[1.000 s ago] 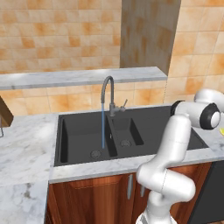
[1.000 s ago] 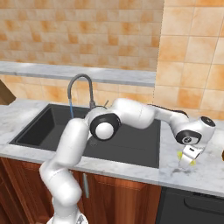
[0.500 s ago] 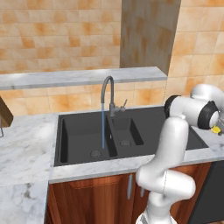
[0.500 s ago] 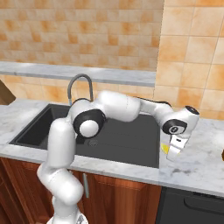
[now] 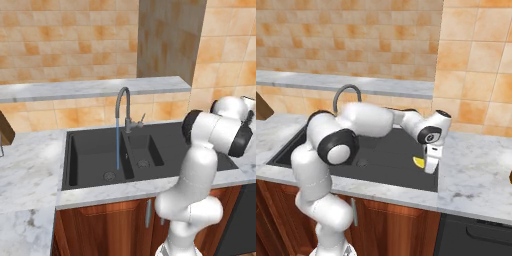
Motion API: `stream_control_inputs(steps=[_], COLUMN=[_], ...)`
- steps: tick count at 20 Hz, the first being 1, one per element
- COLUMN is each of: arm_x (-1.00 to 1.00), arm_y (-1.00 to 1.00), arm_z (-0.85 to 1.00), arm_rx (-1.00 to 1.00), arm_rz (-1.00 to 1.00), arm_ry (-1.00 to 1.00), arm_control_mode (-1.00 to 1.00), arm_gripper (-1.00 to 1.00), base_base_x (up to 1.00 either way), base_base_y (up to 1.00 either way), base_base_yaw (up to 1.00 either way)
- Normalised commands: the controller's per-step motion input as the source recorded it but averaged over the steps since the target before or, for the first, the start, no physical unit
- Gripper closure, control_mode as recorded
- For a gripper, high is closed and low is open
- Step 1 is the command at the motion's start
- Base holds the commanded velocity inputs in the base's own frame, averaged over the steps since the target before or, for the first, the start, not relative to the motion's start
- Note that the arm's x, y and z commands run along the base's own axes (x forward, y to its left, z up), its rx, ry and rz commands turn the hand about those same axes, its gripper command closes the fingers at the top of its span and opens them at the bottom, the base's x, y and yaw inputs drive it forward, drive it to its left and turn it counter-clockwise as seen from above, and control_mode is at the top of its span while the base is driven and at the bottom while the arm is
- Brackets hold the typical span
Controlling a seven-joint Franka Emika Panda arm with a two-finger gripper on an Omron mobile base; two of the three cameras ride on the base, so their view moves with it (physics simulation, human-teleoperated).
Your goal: Turn on the sink faucet. Then move the lemon wedge from the counter to the sink. Turn off the sink. Move the vegetable from the sink to the pot next to the stove. Finally move the pot to the rear left burner.
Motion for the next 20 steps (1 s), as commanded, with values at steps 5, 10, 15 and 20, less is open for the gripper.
stream_control_inputs(steps=[5, 10, 15, 20], arm_x=[0.07, 0.0, 0.0, 0.0], arm_y=[0.86, 0.76, 0.76, 0.81], arm_z=[0.28, 0.24, 0.12, 0.02], arm_rx=[0.0, 0.0, 0.0, -0.01], arm_rz=[0.28, 0.3, 0.32, 0.38], arm_ry=[-0.03, -0.03, 0.0, 0.0], arm_control_mode=[-1.0, -1.0, -1.0, -1.0], arm_gripper=[1.0, 1.0, 1.0, 1.0], base_base_x=[0.0, 0.0, 0.0, 0.0], base_base_y=[0.0, 0.0, 0.0, 0.0], base_base_yaw=[0.0, 0.0, 0.0, 0.0])
